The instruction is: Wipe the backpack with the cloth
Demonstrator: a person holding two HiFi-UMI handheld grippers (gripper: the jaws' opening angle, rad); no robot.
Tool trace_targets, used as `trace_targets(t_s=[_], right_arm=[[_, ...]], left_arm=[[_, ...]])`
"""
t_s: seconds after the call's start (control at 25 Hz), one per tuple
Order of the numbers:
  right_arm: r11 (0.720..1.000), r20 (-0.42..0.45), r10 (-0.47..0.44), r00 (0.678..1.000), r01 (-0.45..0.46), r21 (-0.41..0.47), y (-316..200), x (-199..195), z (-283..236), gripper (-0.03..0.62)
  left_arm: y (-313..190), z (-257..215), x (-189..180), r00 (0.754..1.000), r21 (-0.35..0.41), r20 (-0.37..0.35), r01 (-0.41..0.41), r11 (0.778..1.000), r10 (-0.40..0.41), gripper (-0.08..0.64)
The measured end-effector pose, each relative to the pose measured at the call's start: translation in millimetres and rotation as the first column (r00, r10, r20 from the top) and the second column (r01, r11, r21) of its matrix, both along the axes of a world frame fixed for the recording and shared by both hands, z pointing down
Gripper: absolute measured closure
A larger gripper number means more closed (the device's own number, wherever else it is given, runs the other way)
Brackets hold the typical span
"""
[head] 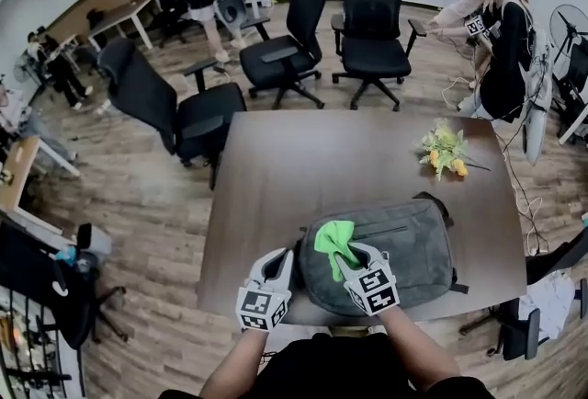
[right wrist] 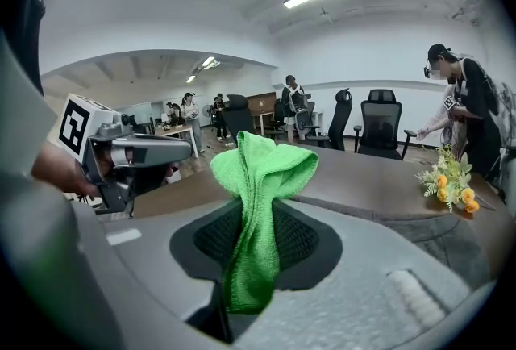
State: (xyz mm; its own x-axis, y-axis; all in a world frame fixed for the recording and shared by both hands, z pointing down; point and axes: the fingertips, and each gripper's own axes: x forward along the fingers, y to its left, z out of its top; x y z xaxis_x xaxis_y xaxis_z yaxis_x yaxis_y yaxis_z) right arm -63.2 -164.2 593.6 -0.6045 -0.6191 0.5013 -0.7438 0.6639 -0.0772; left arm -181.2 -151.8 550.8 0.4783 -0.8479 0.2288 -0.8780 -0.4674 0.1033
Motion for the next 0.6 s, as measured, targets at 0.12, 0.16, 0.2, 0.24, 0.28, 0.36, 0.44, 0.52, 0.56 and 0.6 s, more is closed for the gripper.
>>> trace_targets(t_s=[0.12, 0.16, 0.2, 0.24, 0.28, 0.36, 0.44, 0.52, 0.56, 0.6], right_arm=[[1.0, -0.025, 0.013, 1.0, -0.014, -0.025, -10, -6, 16, 0.488], [0.999, -0.034, 0.016, 0.999, -0.018, -0.034, -14, -10, 21, 0.488], [0.999, -0.044, 0.021, 0.999, -0.023, -0.042, -18, -14, 26, 0.488], [0.998, -0.055, 0.026, 0.998, -0.028, -0.048, -22, -17, 31, 0.488], [0.998, -0.065, 0.031, 0.997, -0.035, -0.054, -26, -21, 36, 0.488], [0.997, -0.079, 0.04, 0.996, -0.045, -0.063, -33, -26, 47, 0.488], [0.996, -0.094, 0.035, 0.995, -0.043, -0.079, -37, -29, 57, 0.488], [0.995, -0.1, 0.029, 0.995, -0.038, -0.089, -40, -34, 65, 0.488], [0.996, -0.101, 0.028, 0.994, -0.037, -0.087, -42, -36, 67, 0.488], [0.996, -0.103, 0.026, 0.994, -0.035, -0.086, -44, -37, 68, 0.488]], left_arm=[[-4, 9, -3, 1.0, -0.018, 0.0, -0.005, 1.0, 0.005, 0.541], [-5, 11, -3, 1.0, -0.022, 0.0, -0.008, 1.0, 0.008, 0.541], [-6, 14, -4, 1.0, -0.027, 0.003, -0.013, 1.0, 0.013, 0.541], [-6, 16, -4, 1.0, -0.03, 0.006, -0.019, 0.999, 0.019, 0.541], [-6, 18, -4, 1.0, -0.033, 0.011, -0.026, 0.999, 0.026, 0.541], [-6, 20, -4, 0.999, -0.034, 0.011, -0.036, 0.999, 0.036, 0.541], [-5, 20, -5, 0.999, -0.034, 0.006, -0.037, 0.999, 0.037, 0.541], [-3, 19, -8, 0.999, -0.038, 0.003, -0.033, 0.999, 0.033, 0.541], [-2, 19, -9, 1.0, -0.04, 0.002, -0.031, 0.999, 0.031, 0.541], [-2, 19, -10, 1.0, -0.04, 0.002, -0.028, 0.999, 0.028, 0.541]])
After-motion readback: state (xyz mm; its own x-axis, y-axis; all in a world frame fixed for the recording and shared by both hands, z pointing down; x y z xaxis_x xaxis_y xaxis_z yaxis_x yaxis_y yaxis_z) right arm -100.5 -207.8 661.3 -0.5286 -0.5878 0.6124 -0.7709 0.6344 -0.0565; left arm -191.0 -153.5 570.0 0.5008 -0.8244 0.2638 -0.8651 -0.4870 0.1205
